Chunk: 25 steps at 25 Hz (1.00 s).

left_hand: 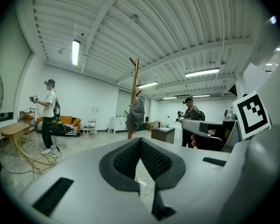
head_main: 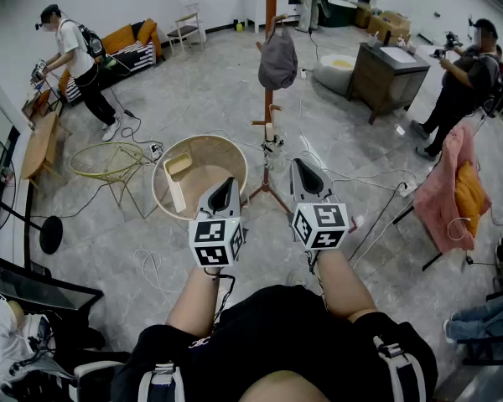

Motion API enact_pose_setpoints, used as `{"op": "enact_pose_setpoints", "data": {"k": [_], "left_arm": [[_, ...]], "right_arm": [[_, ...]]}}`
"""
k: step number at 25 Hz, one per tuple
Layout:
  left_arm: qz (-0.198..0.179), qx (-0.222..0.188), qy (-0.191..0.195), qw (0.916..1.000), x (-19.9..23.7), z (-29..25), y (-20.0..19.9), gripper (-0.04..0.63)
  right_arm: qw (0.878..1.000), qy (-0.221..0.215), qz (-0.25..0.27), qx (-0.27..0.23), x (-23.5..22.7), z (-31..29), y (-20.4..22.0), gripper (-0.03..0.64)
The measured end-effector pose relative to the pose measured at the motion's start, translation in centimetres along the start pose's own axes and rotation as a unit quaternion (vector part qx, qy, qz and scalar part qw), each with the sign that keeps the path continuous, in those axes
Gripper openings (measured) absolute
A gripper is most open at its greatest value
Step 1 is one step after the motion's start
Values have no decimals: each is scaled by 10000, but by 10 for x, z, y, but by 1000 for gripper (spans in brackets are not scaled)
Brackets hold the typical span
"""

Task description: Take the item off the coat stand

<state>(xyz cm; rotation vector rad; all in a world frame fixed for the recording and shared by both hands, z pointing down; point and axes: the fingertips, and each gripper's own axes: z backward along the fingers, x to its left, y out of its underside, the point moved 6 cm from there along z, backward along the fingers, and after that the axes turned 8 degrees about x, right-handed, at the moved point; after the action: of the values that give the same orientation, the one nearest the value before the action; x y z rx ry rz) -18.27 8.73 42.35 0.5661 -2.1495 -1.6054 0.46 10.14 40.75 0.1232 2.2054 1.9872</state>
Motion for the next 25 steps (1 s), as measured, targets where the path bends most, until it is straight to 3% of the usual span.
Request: {"op": "enact_pose_setpoints", "data": {"k": [20, 25], "left_arm": [[-2, 44, 148, 9999, 13, 3, 7, 17], [33, 80, 137, 9999, 20, -19, 5, 17]], "right_arm": [[9999, -85, 68, 92, 30, -3, 8, 15], [9999, -99, 43, 81, 19, -24, 6, 15]]}}
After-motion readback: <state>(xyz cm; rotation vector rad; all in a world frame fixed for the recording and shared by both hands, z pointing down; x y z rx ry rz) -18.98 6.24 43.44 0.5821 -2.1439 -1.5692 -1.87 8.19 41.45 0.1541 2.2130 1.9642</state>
